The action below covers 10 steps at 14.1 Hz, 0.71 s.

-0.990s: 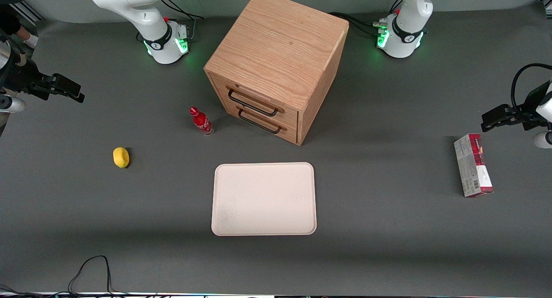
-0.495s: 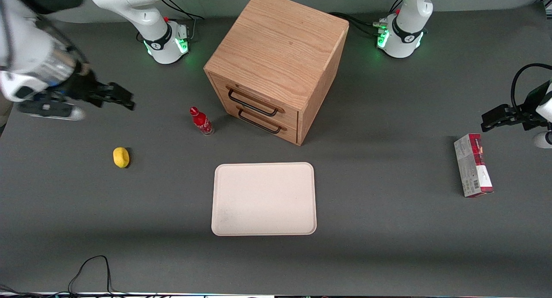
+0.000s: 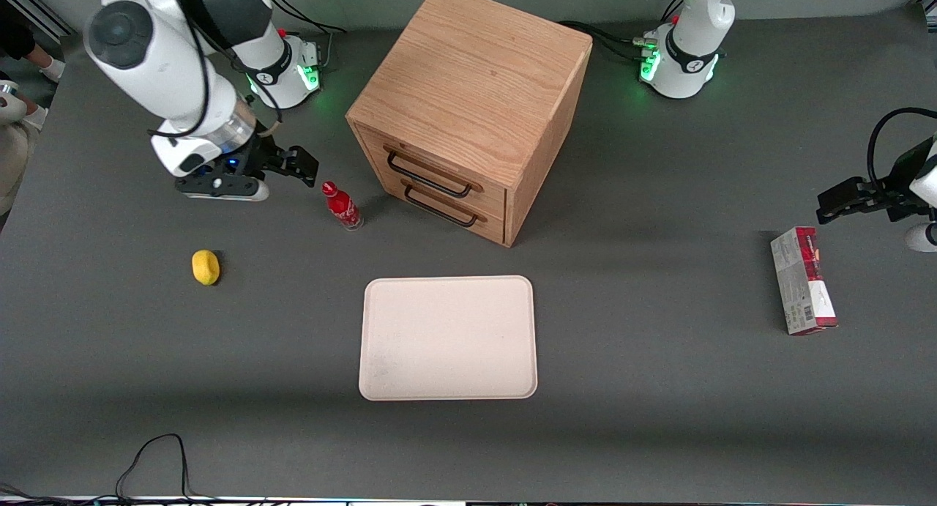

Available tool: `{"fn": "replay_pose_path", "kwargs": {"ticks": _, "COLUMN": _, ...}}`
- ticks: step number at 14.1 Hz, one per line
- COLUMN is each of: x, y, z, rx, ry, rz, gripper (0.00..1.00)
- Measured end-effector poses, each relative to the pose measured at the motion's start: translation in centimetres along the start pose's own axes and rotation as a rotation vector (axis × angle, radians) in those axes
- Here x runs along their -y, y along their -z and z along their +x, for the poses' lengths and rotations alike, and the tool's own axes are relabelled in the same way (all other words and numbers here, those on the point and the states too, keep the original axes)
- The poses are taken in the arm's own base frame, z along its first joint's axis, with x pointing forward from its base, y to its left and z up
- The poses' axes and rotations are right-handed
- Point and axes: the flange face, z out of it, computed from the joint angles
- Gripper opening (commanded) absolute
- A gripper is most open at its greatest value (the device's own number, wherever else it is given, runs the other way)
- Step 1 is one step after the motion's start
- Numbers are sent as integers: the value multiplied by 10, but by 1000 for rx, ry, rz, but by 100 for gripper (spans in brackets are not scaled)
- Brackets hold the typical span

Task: Place coke bottle on tray
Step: 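Move the right gripper down toward the red Coca-Cola bottle, then close the right gripper around the red bottle's body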

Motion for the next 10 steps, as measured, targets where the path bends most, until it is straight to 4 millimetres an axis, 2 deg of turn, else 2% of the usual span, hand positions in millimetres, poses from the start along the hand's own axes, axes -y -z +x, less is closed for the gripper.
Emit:
{"fn": "replay_pose_path", "kwargs": {"ticks": 3, "x": -7, "y": -49, "z": -21, "rx": -7, "ry": 8, "rz": -13, "gripper": 100}}
{"fn": "replay_pose_path", "kwargs": {"ticks": 10, "x": -20, "y": -123, "z": -46, "rx": -66, "ry": 17, "rz": 6, "gripper": 100}}
